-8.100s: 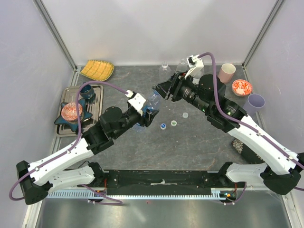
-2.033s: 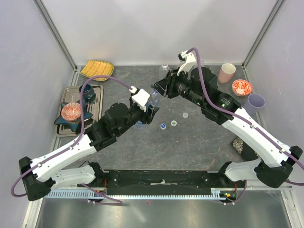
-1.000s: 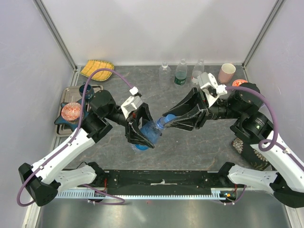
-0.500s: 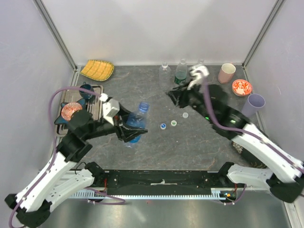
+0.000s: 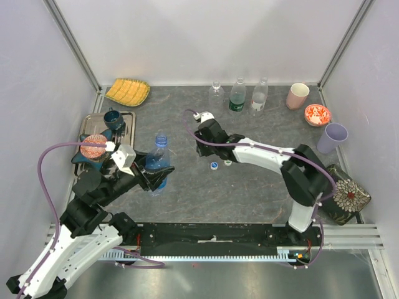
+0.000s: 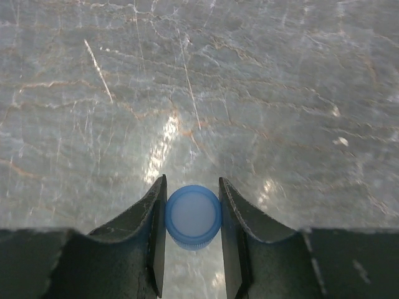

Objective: Unscrew the bottle caps

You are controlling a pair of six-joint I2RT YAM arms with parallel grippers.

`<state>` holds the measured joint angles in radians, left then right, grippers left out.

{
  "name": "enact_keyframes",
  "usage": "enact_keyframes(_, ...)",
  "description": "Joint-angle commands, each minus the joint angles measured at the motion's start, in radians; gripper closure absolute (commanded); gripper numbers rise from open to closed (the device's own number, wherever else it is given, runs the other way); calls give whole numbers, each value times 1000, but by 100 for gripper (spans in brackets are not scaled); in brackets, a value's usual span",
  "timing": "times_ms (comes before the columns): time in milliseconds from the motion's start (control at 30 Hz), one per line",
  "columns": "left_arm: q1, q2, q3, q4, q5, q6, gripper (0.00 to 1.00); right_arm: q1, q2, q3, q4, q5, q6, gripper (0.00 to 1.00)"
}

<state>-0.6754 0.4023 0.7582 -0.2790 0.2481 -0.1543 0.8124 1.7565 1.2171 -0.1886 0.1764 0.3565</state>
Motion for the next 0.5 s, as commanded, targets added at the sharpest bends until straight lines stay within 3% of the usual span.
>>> enact_keyframes(0,4,-40,-10,-11,-59,41,53,1,130,107,61,-15,38,100)
enact_keyframes(467,4,-51,-42,-17,-64,36,52,5,337,168,17,55,64,100)
